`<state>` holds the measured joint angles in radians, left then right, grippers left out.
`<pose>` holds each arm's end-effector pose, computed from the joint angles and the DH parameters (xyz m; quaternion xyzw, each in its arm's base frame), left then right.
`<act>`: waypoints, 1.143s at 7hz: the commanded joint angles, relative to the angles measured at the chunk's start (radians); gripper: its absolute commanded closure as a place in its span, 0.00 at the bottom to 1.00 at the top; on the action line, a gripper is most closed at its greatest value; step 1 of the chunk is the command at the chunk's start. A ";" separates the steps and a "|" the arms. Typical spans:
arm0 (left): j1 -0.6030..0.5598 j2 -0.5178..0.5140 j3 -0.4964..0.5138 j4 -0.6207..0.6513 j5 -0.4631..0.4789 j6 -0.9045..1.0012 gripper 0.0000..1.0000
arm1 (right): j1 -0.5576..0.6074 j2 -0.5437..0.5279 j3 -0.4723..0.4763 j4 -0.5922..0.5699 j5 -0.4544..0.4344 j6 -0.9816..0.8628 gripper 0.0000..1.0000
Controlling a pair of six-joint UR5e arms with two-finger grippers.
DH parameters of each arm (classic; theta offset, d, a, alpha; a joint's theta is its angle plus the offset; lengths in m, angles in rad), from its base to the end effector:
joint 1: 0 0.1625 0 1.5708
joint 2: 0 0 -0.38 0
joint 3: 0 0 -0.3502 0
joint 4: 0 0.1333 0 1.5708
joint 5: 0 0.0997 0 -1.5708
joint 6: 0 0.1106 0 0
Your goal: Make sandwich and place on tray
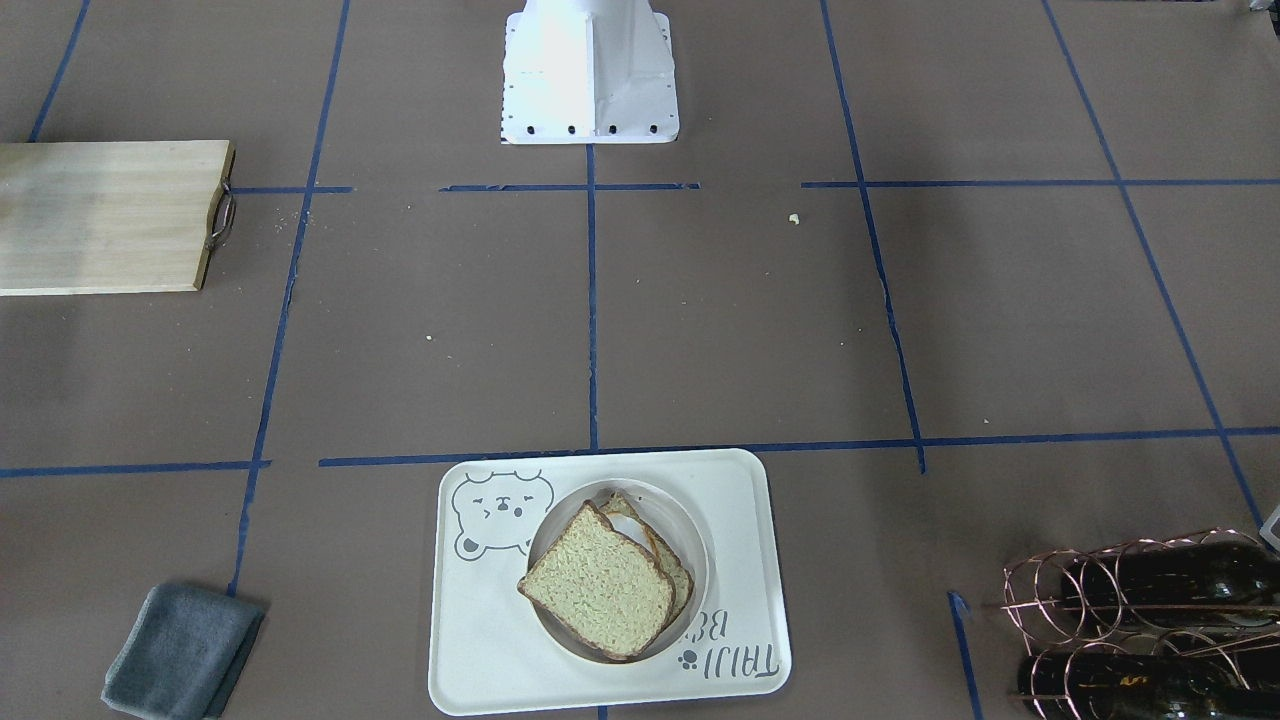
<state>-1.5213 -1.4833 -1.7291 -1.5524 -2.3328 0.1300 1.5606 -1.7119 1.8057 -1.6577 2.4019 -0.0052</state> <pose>-0.0361 -0.4222 0.5910 0.0393 0.3704 0.0929 0.9234 0.0476 -0.3959 0.5798 0.0021 -0.4037 -0.0084 0.9149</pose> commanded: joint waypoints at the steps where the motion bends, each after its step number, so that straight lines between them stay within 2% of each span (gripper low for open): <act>1: -0.005 0.023 0.002 0.006 -0.003 0.013 0.00 | 0.009 -0.005 -0.009 -0.004 0.002 0.001 0.00; 4: -0.006 0.021 0.003 0.006 -0.003 0.007 0.00 | 0.056 -0.020 -0.009 0.001 0.003 -0.003 0.00; 8: -0.006 0.017 0.002 0.005 -0.003 0.003 0.00 | 0.056 -0.038 -0.009 0.010 -0.010 -0.009 0.00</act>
<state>-1.5278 -1.4653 -1.7271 -1.5473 -2.3363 0.1347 1.6164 -1.7516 1.7963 -1.6495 2.3926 -0.0141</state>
